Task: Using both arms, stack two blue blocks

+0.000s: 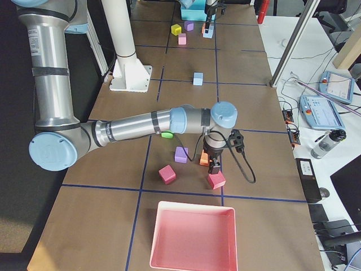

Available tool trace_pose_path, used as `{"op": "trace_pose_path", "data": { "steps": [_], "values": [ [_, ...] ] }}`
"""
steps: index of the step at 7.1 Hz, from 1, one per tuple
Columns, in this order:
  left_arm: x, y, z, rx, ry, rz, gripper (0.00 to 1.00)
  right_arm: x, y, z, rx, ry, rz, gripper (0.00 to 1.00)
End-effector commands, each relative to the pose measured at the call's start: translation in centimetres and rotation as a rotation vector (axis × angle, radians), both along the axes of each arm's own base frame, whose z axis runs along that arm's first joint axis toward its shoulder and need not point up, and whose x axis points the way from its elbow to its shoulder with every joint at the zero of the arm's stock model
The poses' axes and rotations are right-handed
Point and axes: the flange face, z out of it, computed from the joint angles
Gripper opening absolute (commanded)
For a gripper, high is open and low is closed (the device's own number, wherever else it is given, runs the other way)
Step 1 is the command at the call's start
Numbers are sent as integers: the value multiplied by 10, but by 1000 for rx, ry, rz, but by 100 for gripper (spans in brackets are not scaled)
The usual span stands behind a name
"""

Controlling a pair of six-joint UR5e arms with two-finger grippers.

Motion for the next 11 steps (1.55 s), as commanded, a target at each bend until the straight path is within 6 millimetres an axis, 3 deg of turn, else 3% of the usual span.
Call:
{"op": "trace_pose_path", "data": {
  "steps": [1, 2, 5, 7, 9, 11],
  "values": [
    [49, 15, -46, -45, 28, -7, 2, 17, 19, 23, 43, -4, 44, 100],
    [65, 10, -62, -53, 31, -8, 2, 18, 19, 26, 33, -5, 50, 100],
    [153, 45, -112, -41, 10, 11, 2, 17, 19, 21, -31, -39, 115, 100],
    [197, 45, -142, -71, 3, 7, 2, 12, 21, 19, -47, -106, 111, 100],
    [237, 37, -129, -129, 59, -57, 4, 13, 20, 19, -46, -104, 110, 100],
    [246, 34, -126, -125, 40, -68, 4, 13, 19, 17, -43, -104, 110, 100]
  ]
}}
